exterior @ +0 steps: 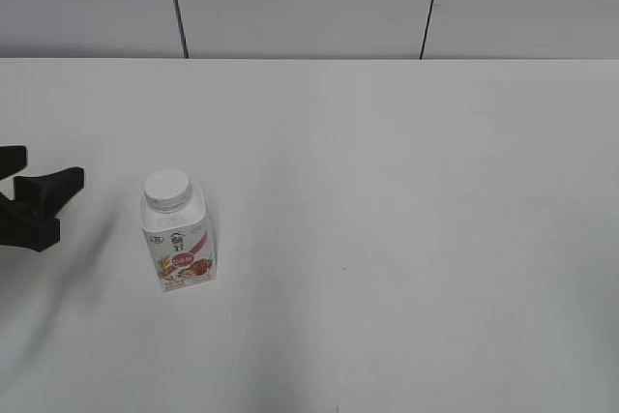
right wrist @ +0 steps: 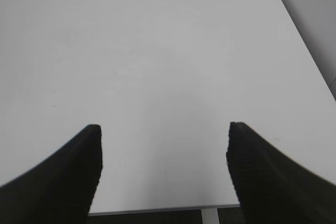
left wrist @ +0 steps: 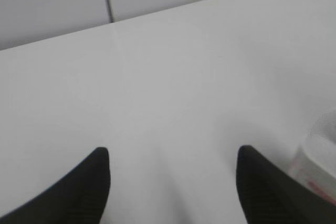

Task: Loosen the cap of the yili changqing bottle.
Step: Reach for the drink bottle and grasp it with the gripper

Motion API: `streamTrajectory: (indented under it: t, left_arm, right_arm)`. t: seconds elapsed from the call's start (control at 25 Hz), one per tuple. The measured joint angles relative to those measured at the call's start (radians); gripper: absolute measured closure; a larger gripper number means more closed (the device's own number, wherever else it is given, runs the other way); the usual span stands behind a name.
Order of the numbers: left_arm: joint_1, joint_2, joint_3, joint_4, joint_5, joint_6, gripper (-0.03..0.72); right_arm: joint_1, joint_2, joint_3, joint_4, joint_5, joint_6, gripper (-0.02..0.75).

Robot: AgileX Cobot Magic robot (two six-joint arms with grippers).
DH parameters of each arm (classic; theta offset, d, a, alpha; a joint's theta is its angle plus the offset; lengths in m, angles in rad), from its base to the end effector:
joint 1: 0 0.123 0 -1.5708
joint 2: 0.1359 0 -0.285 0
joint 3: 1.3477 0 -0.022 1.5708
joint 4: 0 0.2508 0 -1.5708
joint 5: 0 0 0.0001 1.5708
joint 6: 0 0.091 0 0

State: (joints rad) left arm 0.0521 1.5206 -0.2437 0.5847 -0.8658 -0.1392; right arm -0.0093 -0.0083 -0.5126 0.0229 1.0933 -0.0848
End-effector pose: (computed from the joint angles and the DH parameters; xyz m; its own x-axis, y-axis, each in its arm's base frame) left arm 0.2154 -0.0270 0.1490 -0.2993 0.2232 -0.9277 0.4309 0.8991 0.0773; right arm -0.0090 0.0019 0.2781 -0.4643 -0.0699 -0.8829 -0.0433 0.9975 -0.0562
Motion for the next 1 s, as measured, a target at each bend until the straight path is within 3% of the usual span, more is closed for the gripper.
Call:
streamTrajectory:
  t: [0.24, 0.4, 0.68, 1.0]
  left_arm:
    - [0.004, 0.131, -0.073, 0.337, -0.078, -0.132, 0.219]
    - [0.004, 0.204, -0.091, 0.484, -0.092, -0.175, 0.219]
    - [0.004, 0.262, -0.094, 0.562, -0.201, -0.183, 0.148]
    - [-0.033, 0.291, -0.096, 0.546, -0.215, -0.169, 0.108]
  right_arm:
    - [0.000, 0.000, 0.000, 0.000, 0.000, 0.000, 0.153]
    - [0.000, 0.000, 0.000, 0.001, 0.000, 0.000, 0.153]
    - [0.000, 0.000, 0.000, 0.001, 0.000, 0.000, 0.153]
    - [0.000, 0.000, 0.000, 0.001, 0.000, 0.000, 0.153]
